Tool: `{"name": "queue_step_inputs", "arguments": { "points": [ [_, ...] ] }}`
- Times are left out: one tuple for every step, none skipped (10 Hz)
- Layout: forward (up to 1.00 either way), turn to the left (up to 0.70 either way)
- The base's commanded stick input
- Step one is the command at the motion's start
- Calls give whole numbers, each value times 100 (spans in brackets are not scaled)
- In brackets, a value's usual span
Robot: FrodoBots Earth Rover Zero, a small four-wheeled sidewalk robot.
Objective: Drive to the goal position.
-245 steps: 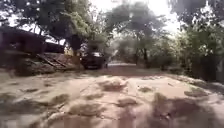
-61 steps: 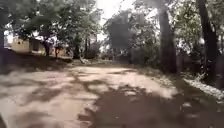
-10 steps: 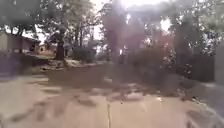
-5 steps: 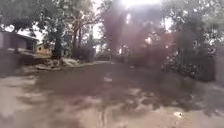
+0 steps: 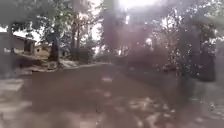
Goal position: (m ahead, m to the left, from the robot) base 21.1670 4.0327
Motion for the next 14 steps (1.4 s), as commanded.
{"name": "queue_step_inputs", "arguments": {
  "points": [
    [100, 0],
    [100, 0],
    [100, 0],
    [100, 0],
    [100, 0],
    [100, 0],
    [100, 0],
    [100, 0],
    [100, 0],
    [100, 0],
    [100, 0],
    [100, 0],
    [100, 0],
    [100, 0]
  ]
}}
